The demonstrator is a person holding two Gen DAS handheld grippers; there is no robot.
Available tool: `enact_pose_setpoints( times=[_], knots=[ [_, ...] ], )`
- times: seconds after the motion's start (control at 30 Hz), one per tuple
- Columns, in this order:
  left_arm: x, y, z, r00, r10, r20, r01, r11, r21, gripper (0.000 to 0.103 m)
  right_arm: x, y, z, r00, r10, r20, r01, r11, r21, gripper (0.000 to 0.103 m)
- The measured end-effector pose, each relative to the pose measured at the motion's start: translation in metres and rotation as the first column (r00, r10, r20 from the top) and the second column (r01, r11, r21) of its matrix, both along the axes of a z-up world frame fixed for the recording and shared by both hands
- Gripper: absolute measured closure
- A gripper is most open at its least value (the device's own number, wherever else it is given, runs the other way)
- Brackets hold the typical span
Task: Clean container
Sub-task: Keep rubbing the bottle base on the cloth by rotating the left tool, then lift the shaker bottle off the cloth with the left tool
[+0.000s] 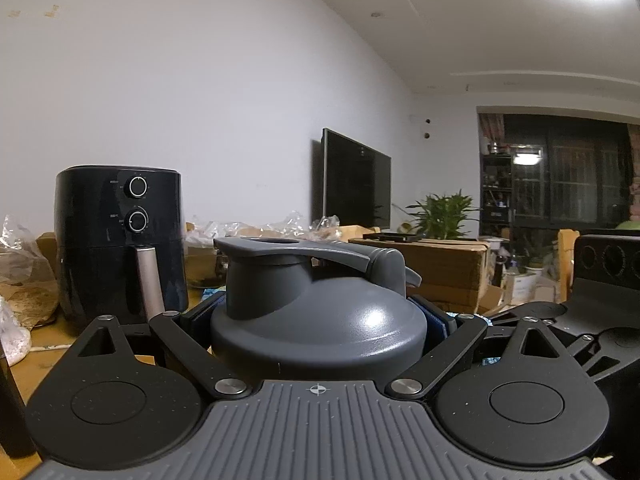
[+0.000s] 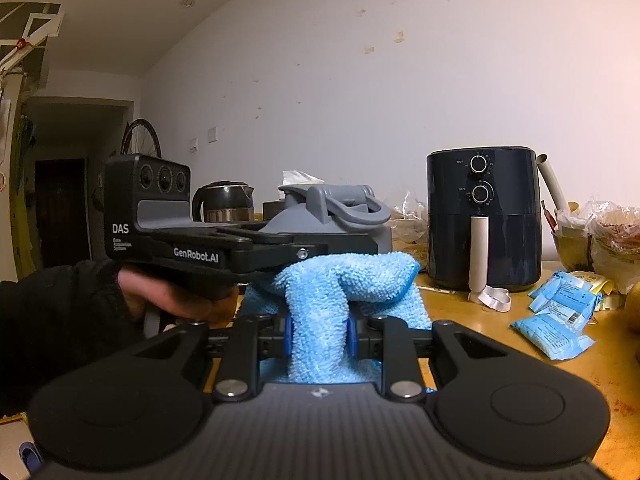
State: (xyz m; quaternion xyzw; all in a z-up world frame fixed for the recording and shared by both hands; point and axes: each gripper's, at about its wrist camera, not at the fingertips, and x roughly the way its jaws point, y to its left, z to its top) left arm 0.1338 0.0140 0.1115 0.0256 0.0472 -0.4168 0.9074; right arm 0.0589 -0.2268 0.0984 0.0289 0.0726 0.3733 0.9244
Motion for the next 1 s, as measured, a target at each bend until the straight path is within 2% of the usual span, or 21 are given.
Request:
enact_pose_setpoints(
  times=[0.7,1.0],
  knots=[
    [0.009,0.003,0.000,0.999,-0.043,-0.008,0.043,0.999,-0.004,0.008,0.003,0.005,-0.007,1.000,0.001,-0.026,-0.002,0.999,-0.047,0.079],
    [0.010,0.003,0.000,0.999,-0.044,-0.009,0.044,0.999,-0.005,0.008,0.008,0.006,-0.016,0.997,0.011,-0.073,-0.016,0.998,-0.063,0.078]
  ],
)
